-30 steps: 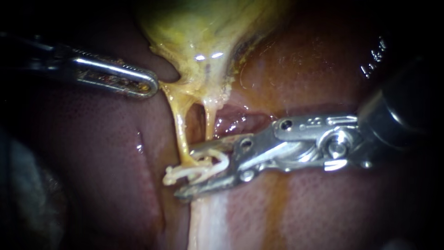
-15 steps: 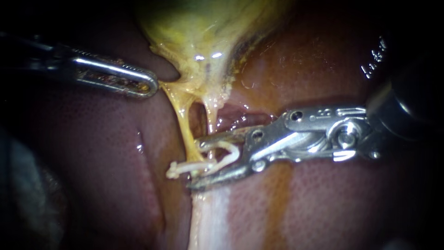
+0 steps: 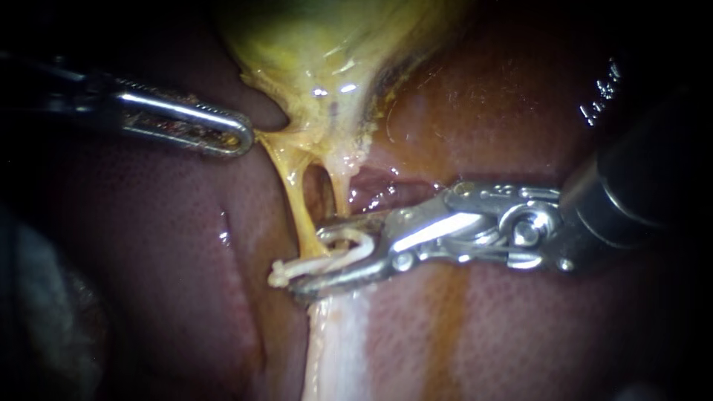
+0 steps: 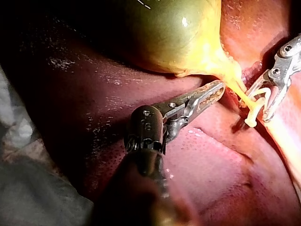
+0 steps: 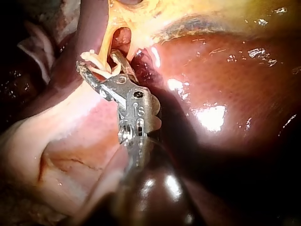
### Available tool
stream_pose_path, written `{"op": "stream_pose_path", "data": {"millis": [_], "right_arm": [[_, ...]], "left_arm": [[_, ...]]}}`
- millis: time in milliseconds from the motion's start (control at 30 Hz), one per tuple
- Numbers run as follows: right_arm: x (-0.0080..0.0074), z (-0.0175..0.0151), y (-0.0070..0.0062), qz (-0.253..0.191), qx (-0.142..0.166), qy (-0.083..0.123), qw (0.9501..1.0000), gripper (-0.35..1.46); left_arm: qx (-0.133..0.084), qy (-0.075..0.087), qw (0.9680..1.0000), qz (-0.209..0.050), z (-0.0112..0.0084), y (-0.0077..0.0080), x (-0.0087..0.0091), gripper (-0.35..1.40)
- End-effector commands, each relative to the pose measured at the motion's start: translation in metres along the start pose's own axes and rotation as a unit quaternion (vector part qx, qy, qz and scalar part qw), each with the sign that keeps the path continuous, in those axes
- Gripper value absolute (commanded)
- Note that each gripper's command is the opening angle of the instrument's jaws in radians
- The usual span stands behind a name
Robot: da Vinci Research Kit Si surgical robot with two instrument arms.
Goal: Clipping second clip left tube
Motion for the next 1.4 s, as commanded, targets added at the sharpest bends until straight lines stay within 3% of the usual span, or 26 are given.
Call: {"op": "stream_pose_path", "data": {"millis": [33,467,800,933,1233,1400], "right_arm": [[0.0001,0.0002,0.0000,0.002,0.000,0.000,1.0000,0.49],[0.0011,0.0022,-0.0003,0.018,0.004,0.013,0.9997,0.49],[0.0015,0.0029,-0.0008,0.024,0.021,0.039,0.9987,0.50],[0.0017,0.0029,-0.0019,0.024,0.035,0.038,0.9983,0.50],[0.0032,0.0029,-0.0055,0.021,0.080,0.045,0.9956,0.49],[0.0039,0.0029,-0.0068,0.019,0.096,0.044,0.9942,0.46]], "left_arm": [[0.000,0.000,1.0000,0.000,0.0000,0.0000,0.0000,-0.35],[0.001,0.000,1.0000,0.000,0.0003,-0.0001,-0.0001,-0.35],[0.001,0.000,1.0000,0.000,0.0004,-0.0001,-0.0001,-0.35],[0.001,0.000,1.0000,0.000,0.0004,-0.0001,-0.0001,-0.35],[0.001,0.000,1.0000,0.000,0.0003,-0.0001,-0.0002,-0.35],[0.001,0.000,1.0000,0.000,0.0003,-0.0001,-0.0002,-0.35]]}}
